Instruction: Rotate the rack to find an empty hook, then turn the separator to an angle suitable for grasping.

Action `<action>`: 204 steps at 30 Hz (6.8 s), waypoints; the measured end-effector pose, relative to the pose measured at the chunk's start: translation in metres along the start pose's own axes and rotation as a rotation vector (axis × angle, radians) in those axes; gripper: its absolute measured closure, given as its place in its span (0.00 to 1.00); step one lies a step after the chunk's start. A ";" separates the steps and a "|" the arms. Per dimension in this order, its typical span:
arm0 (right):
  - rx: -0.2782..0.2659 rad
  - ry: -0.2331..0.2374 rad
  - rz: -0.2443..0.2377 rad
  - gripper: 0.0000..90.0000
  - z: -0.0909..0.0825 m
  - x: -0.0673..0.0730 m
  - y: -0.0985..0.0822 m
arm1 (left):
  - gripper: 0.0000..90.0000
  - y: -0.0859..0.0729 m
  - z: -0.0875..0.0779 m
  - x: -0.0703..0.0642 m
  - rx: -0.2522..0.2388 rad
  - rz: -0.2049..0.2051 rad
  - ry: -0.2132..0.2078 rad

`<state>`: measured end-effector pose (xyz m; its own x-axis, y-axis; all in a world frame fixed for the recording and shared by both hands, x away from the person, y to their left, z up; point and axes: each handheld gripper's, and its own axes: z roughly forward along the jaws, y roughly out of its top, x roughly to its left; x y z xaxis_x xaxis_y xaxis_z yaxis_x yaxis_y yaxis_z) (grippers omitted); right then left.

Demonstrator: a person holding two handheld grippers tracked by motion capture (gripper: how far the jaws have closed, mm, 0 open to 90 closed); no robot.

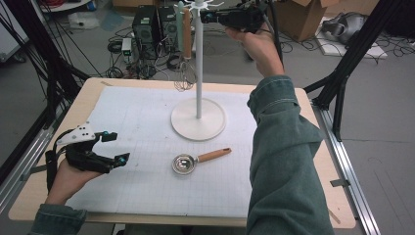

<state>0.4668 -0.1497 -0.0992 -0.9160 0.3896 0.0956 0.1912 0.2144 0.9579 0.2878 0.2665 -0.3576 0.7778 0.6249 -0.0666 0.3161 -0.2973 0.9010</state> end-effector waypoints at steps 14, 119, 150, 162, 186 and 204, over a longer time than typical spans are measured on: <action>-0.011 -0.021 0.001 1.00 0.004 0.005 -0.002 | 0.12 0.001 0.001 -0.001 0.006 0.005 -0.004; 0.032 -0.119 0.149 0.32 -0.098 0.072 -0.292 | 0.19 0.012 0.052 -0.030 0.035 0.089 -0.135; 0.033 -0.113 0.113 0.31 -0.120 0.083 -0.330 | 0.39 0.050 0.150 -0.059 0.165 0.161 -0.266; 0.076 -0.107 0.101 0.31 -0.118 0.083 -0.336 | 0.48 0.042 0.190 -0.061 0.245 0.153 -0.289; 0.091 -0.121 0.109 0.31 -0.117 0.081 -0.339 | 0.66 0.030 0.230 -0.070 0.368 0.176 -0.288; 0.104 -0.128 0.112 0.31 -0.114 0.080 -0.342 | 0.73 0.024 0.237 -0.072 0.411 0.208 -0.254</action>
<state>0.2874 -0.2939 -0.3876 -0.8360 0.5254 0.1584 0.3310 0.2525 0.9092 0.3682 0.0433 -0.4327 0.9379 0.3430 -0.0524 0.2884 -0.6868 0.6672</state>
